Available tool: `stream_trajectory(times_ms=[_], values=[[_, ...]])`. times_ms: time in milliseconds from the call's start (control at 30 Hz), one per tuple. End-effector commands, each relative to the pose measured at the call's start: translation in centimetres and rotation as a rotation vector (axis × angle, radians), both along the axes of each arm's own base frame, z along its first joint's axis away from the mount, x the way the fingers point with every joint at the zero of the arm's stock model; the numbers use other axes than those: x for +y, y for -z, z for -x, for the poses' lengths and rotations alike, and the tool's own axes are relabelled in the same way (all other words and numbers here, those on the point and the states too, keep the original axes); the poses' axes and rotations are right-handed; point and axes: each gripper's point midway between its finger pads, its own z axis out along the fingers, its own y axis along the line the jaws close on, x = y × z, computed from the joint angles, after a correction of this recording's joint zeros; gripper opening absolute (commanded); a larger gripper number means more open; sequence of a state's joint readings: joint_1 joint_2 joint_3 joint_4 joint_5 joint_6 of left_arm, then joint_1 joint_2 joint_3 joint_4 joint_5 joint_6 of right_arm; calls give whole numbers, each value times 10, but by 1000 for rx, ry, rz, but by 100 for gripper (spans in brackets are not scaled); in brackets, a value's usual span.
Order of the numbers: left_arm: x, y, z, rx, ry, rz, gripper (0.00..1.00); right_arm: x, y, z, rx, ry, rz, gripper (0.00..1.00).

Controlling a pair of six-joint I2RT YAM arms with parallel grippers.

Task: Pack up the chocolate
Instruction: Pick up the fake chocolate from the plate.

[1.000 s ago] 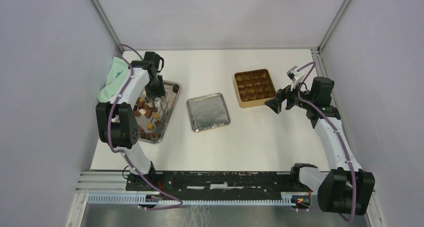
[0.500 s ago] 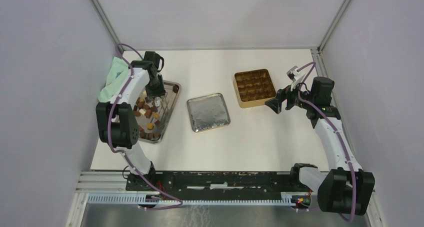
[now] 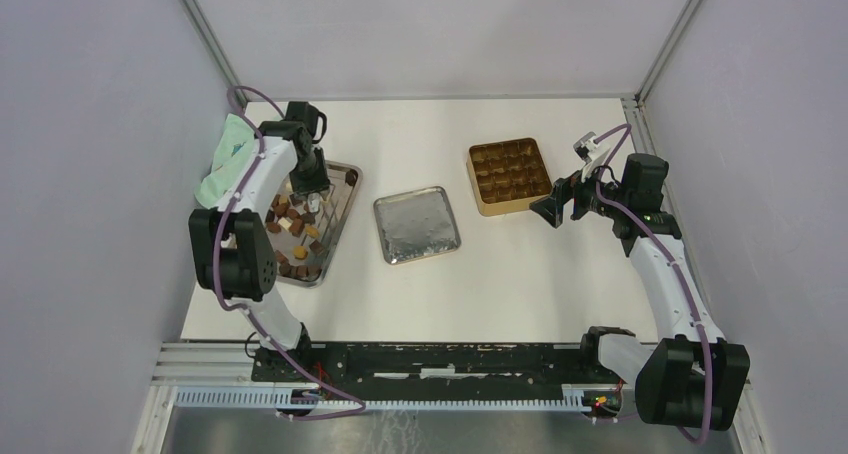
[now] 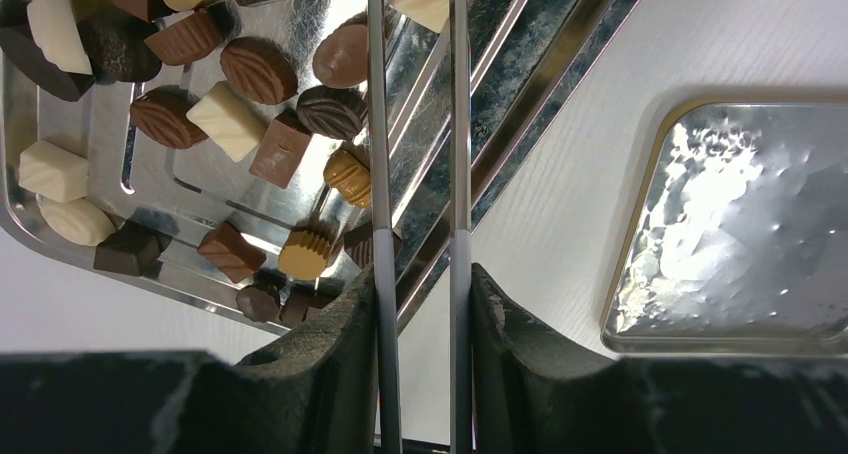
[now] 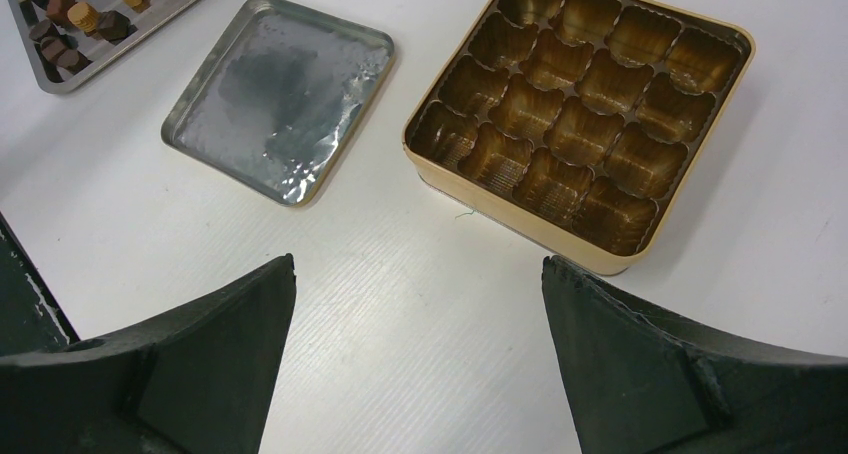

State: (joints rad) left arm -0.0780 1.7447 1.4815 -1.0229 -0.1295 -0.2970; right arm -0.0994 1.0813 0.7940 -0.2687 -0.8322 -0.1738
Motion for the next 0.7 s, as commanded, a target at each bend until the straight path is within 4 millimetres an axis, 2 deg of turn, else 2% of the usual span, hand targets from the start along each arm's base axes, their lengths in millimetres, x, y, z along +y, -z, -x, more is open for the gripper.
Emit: stream_trajectory(times_ms=[0,200,367,533,667], values=[[3,-30,0,-101,12,1,2,-1,-8,-1,-42,-6,9,98],[-1,-41,11,-114,10,28,2,0,-9,-1,-41,-8,5,98],[-18,-58,18,-165,15,129,2,-1,-9,-1,-43,-7,5,98],[-71,-92,27,-267,93,390,2,-3,-9,-1,-42,2,5,98],[-118,-127,30,-375,178,614,2,-14,-7,-5,-40,45,13,98]])
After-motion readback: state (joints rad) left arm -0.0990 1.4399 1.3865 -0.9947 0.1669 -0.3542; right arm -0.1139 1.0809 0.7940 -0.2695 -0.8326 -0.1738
